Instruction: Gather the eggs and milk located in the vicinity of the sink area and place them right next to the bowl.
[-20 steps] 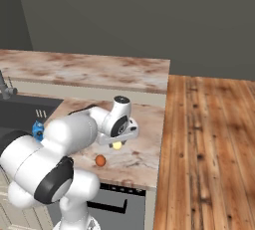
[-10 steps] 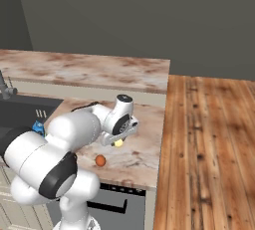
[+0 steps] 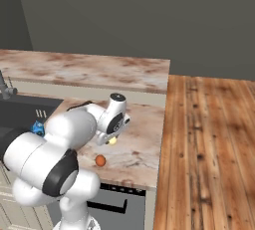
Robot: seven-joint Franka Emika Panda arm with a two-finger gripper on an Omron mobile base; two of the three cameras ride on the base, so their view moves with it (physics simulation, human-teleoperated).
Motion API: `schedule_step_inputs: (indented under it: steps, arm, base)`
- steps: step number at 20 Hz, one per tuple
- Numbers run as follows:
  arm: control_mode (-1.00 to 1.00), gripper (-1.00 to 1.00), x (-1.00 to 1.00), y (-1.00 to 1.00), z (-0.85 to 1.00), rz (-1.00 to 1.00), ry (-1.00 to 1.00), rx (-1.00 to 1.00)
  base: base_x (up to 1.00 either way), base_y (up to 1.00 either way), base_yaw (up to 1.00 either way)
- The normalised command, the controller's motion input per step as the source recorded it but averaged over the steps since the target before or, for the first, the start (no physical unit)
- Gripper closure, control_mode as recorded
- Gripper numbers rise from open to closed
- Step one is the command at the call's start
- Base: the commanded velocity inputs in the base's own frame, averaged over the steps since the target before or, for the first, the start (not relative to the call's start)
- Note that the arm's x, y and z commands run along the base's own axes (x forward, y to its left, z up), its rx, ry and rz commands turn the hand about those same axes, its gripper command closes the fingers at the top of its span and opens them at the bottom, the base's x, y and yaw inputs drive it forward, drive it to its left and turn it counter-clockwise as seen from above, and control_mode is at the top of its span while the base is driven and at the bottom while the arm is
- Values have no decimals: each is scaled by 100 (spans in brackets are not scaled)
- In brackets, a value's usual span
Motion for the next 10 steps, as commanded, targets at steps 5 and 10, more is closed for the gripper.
schedule_step_inputs:
  steps: [5,10]
  arm:
    - [-100,100,26,10,0,19,-11,2]
    - [-100,100,23,0,0,22,-11,3]
  base:
    - [0,0,0]
    - [0,0,0]
